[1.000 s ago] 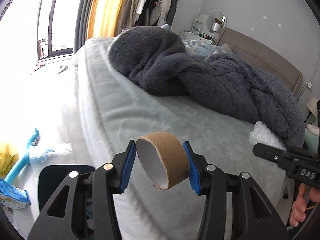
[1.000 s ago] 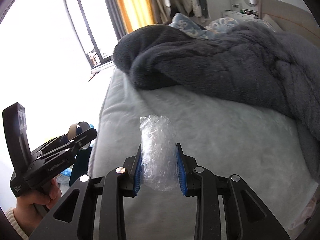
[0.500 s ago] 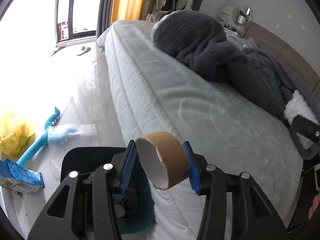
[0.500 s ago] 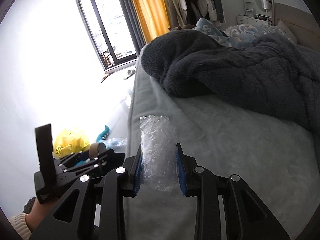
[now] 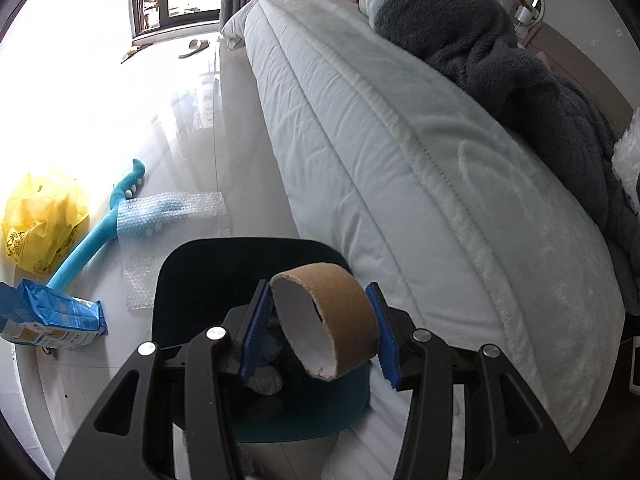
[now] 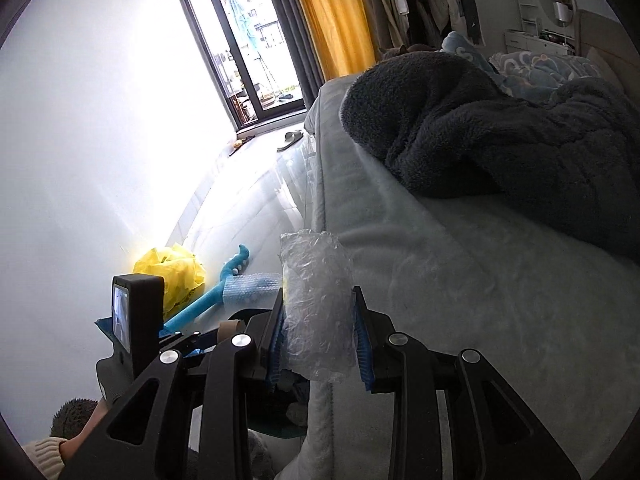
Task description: Collect trash
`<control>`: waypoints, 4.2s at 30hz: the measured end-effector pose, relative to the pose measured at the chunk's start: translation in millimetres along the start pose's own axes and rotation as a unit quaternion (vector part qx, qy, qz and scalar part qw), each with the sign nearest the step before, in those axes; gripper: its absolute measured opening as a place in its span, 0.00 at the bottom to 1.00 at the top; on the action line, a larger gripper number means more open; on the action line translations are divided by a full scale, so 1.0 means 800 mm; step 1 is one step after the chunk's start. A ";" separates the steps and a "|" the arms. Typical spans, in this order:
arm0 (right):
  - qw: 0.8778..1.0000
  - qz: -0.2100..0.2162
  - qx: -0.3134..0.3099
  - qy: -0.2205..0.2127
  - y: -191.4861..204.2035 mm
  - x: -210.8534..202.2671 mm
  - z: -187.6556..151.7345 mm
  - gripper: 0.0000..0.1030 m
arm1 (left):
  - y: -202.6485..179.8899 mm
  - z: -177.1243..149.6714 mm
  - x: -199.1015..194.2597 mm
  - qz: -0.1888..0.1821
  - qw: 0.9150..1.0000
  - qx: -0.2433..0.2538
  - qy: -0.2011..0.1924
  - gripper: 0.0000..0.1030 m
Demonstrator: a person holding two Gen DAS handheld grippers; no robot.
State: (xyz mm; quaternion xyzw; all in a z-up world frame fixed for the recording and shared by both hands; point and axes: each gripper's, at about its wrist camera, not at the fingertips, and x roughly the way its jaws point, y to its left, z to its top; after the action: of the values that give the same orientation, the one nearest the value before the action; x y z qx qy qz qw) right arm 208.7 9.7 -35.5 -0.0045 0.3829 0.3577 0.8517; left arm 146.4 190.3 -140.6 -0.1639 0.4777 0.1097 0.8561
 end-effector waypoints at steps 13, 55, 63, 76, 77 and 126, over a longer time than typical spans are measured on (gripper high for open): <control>0.998 0.008 -0.051 0.041 0.071 0.066 -0.009 0.30 | 0.071 -0.026 0.038 0.020 0.993 -0.035 0.107 0.50; 0.968 -0.033 -0.053 0.243 0.122 0.275 -0.095 0.32 | 0.189 0.007 -0.121 -0.004 0.989 -0.079 -0.127 0.85; 0.961 -0.047 -0.070 0.262 0.127 0.292 -0.107 0.32 | 0.182 0.016 -0.169 -0.013 0.980 -0.062 -0.191 0.90; 0.953 -0.077 -0.088 0.281 0.130 0.311 -0.123 0.65 | 0.152 0.023 -0.212 -0.028 0.968 -0.029 -0.246 0.93; 0.952 -0.080 -0.093 0.280 0.131 0.310 -0.123 0.66 | 0.148 0.022 -0.216 -0.029 0.967 -0.025 -0.250 0.94; 0.972 -0.166 -0.023 -0.163 -0.035 -0.255 -0.124 0.97 | -0.035 -0.104 -0.273 0.028 0.957 0.115 -0.266 0.97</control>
State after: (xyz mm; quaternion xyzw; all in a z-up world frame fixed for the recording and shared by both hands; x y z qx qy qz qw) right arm 69.3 -162.6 20.8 -0.0288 0.2242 0.2156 0.9500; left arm -22.4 125.7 10.3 -0.0159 0.2462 0.1182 0.9618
